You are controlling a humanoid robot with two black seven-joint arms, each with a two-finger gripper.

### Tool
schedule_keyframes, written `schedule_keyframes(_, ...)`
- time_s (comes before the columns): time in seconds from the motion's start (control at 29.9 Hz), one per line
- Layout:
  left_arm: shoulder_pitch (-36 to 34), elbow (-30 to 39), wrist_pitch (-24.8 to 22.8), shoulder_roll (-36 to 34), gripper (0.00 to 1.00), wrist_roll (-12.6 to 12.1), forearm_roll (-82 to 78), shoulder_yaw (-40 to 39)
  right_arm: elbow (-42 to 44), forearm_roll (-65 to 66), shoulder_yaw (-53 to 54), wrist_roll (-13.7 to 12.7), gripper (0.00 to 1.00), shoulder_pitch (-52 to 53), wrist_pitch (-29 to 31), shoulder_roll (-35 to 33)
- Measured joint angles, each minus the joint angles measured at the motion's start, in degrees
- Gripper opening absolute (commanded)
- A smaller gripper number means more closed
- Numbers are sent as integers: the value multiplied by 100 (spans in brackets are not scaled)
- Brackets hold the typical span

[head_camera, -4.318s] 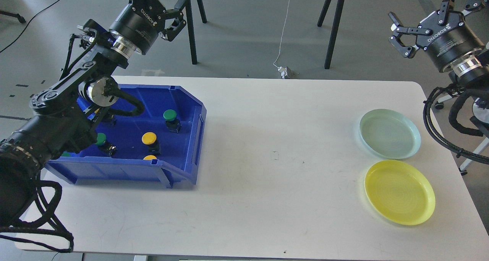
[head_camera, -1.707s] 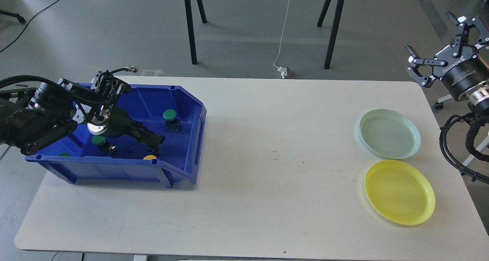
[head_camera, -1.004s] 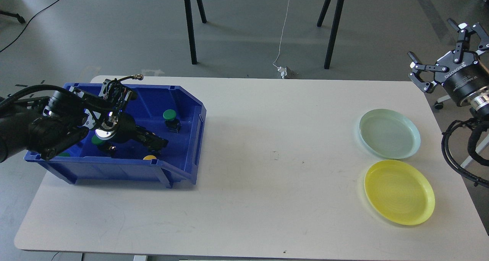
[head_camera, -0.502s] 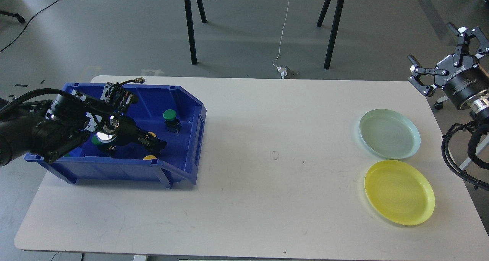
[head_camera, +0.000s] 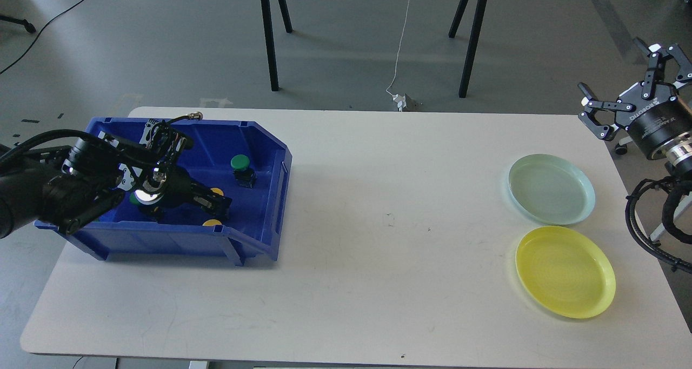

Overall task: Pass button and place on color plate
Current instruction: 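Lower the left gripper into the bin and grasp a yellow button, then lift the yellow button and extend the left gripper toward the right gripper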

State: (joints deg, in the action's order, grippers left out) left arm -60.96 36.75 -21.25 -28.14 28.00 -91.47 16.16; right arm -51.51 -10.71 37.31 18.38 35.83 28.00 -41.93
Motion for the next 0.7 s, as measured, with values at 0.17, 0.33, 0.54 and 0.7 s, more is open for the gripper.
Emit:
schedule_keyframes(0.17, 7, 50, 41, -139, 1, 0, 10, -31, 0, -1, 23, 0, 100, -18, 0, -16)
schedule_keyframes(0.33, -147, 529, 188, -741, 1, 1, 68, -225, -36, -36, 150, 0, 100, -64, 0, -27)
schedule_keyframes(0.54, -237, 2578, 299, -2548, 2, -2, 621, -1633, -58, -40, 445, 8, 100, -138, 0, -59)
schedule_keyframes(0.7, 6, 4216, 345, -3428, 2, -2, 1681, -2477, -237, -29, 417, 0, 100, -324, 0, -196)
